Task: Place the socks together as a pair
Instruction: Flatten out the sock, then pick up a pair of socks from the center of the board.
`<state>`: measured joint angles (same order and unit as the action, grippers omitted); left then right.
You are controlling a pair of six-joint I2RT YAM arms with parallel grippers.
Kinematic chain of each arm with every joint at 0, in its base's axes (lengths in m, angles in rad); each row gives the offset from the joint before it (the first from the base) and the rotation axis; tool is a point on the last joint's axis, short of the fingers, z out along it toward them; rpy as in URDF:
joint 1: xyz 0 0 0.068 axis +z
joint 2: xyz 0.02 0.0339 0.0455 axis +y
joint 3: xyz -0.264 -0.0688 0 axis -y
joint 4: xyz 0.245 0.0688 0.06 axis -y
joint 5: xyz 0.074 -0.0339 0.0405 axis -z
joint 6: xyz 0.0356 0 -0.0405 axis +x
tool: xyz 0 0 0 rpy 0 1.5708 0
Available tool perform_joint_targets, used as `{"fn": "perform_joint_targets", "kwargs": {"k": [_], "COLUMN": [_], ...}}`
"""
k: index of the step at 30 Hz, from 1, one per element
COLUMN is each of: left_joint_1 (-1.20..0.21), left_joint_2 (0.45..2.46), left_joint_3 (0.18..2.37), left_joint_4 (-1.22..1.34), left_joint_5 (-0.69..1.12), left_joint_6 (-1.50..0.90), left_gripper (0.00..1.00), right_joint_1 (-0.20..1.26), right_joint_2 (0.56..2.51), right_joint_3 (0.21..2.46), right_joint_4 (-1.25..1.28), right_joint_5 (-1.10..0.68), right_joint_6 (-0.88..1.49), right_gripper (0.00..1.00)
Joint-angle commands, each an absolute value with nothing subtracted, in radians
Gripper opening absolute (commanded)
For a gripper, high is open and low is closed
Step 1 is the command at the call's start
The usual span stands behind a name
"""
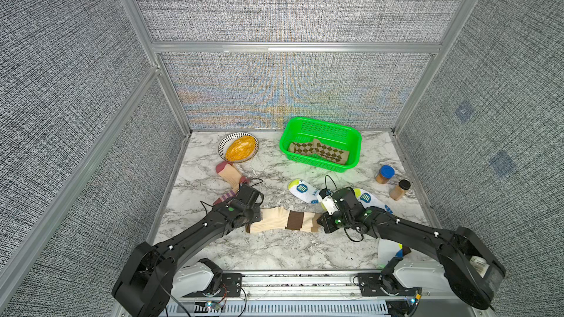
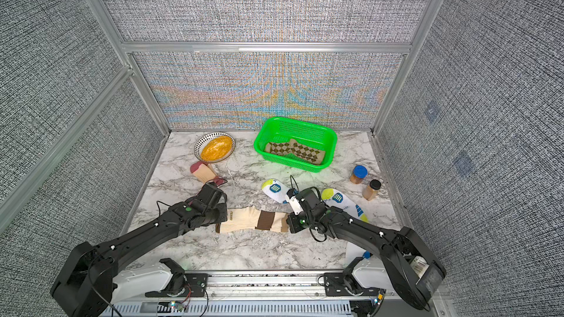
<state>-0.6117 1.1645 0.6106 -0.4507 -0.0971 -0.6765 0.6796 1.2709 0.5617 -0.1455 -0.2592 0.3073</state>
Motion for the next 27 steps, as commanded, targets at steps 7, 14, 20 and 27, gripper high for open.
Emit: {"fn": "perform_joint_targets", "kwargs": {"k": [7,14,20,27], "left_joint_1": [-0.611,-0.612,-0.612,-0.612], "left_joint_2": [1.129,1.183,1.116,1.247], "left_joint_3": [0.524,0.494,0.465,0.470], "left_joint_4": [-0.452,-0.397,-0.419,-0.359], "left_joint_5": [-0.024,-0.026,-0.045,-0.044], "left_joint_6": [-0.690,-0.724,-0.747,-0.736], "left_gripper": [0.00,0.48,0.64,0.63], "right_joint_1": [0.676,0.668,0.649,0.649], "right_joint_2": [1.290,1.296,1.242,1.369], "right_joint_3": [0.543,0.523,0.485,0.476], "right_joint_4": [-0.139,-0.141,-0.114,0.023], "right_joint_5": [-0.255,-0.262,-0.311,-0.367], "right_joint_6": [0.326,0.377,0.446,0.482], "right_gripper": [0.00,0.33,0.56,0.57]}}
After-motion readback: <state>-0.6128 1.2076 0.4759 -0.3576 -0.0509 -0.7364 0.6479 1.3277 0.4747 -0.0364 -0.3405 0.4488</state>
